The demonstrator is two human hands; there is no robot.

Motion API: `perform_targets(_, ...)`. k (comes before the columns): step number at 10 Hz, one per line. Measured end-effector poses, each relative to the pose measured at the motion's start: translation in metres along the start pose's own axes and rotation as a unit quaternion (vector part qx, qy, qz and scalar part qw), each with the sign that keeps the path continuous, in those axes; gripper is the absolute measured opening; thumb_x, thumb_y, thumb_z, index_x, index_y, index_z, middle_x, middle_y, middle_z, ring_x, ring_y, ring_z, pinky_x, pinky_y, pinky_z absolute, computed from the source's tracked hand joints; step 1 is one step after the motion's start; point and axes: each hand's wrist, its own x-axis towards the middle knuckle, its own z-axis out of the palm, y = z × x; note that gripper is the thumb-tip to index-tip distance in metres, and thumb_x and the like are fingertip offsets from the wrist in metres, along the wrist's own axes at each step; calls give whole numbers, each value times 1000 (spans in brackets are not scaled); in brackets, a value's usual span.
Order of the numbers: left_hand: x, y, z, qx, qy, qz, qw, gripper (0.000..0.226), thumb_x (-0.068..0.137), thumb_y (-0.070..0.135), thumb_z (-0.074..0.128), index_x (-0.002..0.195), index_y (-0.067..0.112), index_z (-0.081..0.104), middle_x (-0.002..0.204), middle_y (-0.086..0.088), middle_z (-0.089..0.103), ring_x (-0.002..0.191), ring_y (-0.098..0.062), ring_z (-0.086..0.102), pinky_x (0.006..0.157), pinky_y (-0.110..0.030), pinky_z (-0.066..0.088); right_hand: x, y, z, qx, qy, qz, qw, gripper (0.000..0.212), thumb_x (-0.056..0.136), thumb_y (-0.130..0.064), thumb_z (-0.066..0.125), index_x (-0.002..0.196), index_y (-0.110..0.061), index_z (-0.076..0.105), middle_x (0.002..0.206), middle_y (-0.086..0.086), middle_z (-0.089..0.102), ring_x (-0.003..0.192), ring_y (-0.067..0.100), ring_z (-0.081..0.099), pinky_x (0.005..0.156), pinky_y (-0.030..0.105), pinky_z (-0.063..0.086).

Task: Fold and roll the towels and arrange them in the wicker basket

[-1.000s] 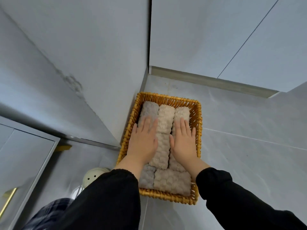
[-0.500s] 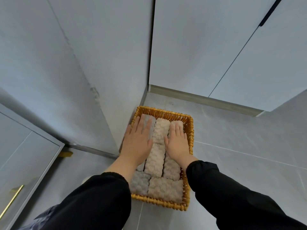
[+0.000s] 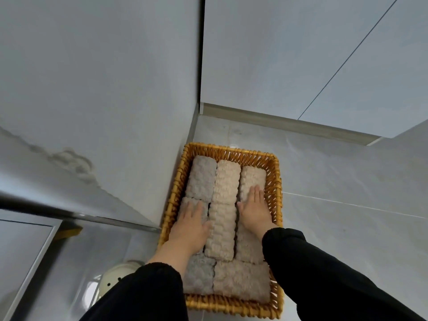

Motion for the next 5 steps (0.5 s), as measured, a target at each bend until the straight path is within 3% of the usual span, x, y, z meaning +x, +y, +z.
perform_targets(2,4,-1,2,7,-62,-22,998,64,103,43,25,152,19,-7,160,-6,-12,148,-22,-5,120,-37,6,-7,-7,3,15,85,-11,996,67,102,-42,22,152,-4,-4,160,13,-8,148,26,-6,120,37,1)
perform_targets(3,-4,4,-10,42,-25,-7,999,65,102,43,27,153,19,-7,160,-7,-13,148,-23,-5,120,-39,10,-23,-24,-4,1,118,-52,992,65,102,-44,17,152,-9,-5,160,11,-10,147,25,-8,119,41,-1)
perform_targets(4,-18,16,-28,57,81,17,995,65,102,38,31,153,19,-6,160,-9,-12,148,-25,-1,120,-40,13,-42,-37,-18,-4,118,-90,989,64,102,-43,17,152,-10,-7,159,11,-14,147,24,-12,118,44,-1)
perform_targets(5,-39,40,-43,76,186,49,978,65,102,35,31,152,20,-8,159,-7,-15,148,-22,-6,119,-37,6,-62,-50,-43,1,152,-129,980,65,102,-43,20,152,-12,-7,159,9,-16,147,24,-12,117,49,4)
